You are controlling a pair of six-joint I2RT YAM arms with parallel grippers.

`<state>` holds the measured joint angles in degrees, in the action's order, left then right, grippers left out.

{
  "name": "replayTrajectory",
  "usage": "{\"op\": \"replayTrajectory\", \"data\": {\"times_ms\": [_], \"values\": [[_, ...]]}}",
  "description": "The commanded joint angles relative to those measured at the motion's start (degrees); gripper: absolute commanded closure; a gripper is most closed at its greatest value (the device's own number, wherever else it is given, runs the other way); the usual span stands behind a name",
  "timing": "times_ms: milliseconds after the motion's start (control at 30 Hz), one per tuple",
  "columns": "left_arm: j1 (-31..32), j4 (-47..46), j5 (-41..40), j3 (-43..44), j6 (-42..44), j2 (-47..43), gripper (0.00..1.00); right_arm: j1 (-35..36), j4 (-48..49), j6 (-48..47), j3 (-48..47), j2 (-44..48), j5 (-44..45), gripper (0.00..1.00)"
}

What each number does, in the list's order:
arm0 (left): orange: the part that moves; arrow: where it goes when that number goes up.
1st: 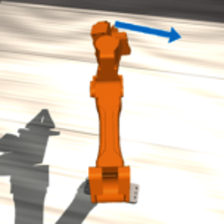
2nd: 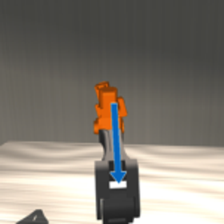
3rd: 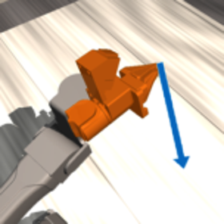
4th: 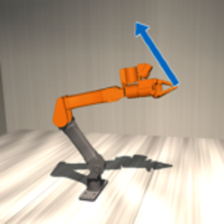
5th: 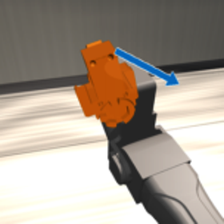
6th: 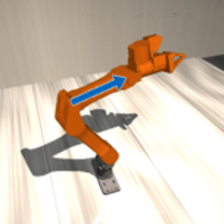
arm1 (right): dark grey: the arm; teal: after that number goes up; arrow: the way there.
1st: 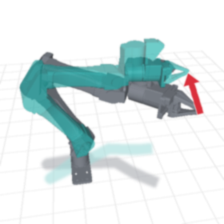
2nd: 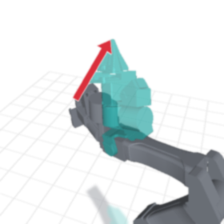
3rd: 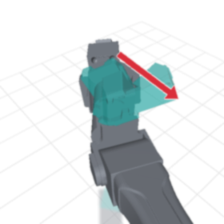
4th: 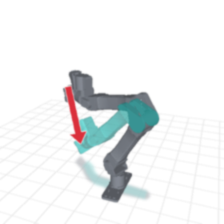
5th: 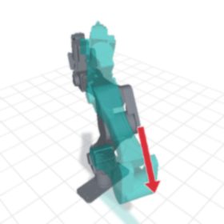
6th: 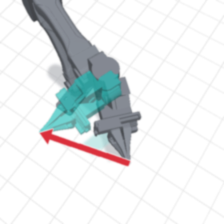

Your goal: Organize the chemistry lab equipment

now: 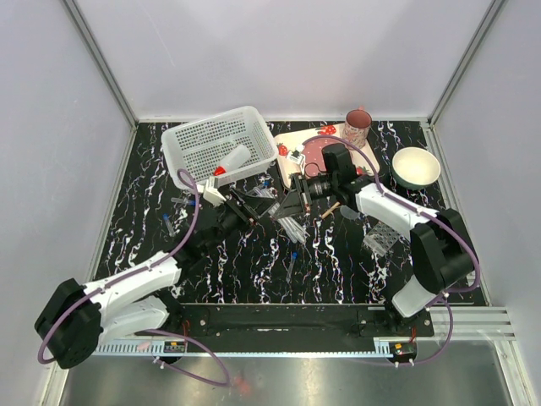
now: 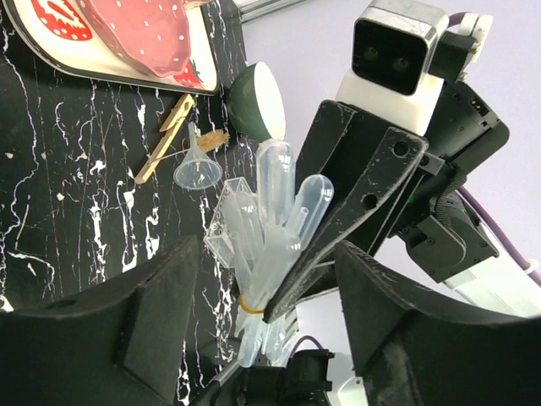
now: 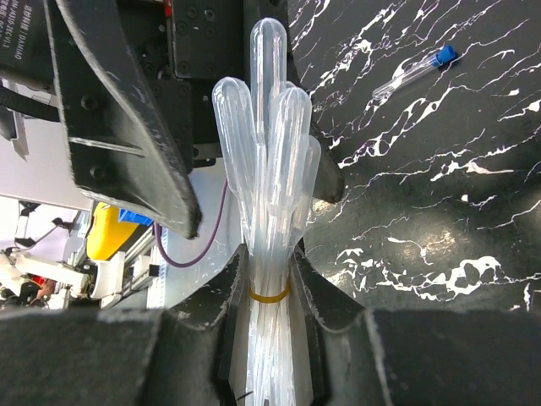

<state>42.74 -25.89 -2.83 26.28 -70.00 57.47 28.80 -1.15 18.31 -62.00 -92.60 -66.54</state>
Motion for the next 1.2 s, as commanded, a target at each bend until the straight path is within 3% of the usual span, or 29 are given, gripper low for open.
{"op": "replayTrajectory", "data": {"times_ms": [0,267,400,567,600,700,800,967,1167], "values": [[0.59,-7.41,-2.79,2.10,0.39,2.37,0.35,0.38,4.31,2.17,0.39,2.51,-2.19,0.79],[0.59,-8.21,-3.94,4.03,-0.31,5.45,0.59,0.38,4.49,2.18,0.47,2.68,-2.36,0.79],[0.68,-9.44,-2.45,4.13,-0.40,6.34,0.76,0.21,4.58,2.09,0.82,3.12,-2.36,0.76],[0.50,-5.60,-2.88,4.30,1.17,3.79,0.82,-1.11,3.87,-0.10,1.26,4.35,-1.49,0.57],[0.50,-4.27,-3.32,4.48,2.05,2.13,0.82,-1.63,3.26,-1.07,1.26,4.79,-1.22,0.47],[-1.77,1.36,-2.54,5.09,3.37,-0.86,0.83,-4.18,-1.48,-7.13,1.18,6.90,0.09,0.31],[-7.39,5.31,2.03,5.09,3.90,-2.62,0.84,-7.87,-5.70,-13.28,1.96,10.06,1.59,0.20],[-23.38,13.03,14.14,9.47,7.76,-1.14,0.85,-16.29,-10.19,-21.19,4.33,17.09,4.05,0.06],[-39.56,19.30,22.94,22.57,11.99,12.29,0.85,-21.15,-10.37,-24.02,9.52,22.98,4.58,0.01]]}}
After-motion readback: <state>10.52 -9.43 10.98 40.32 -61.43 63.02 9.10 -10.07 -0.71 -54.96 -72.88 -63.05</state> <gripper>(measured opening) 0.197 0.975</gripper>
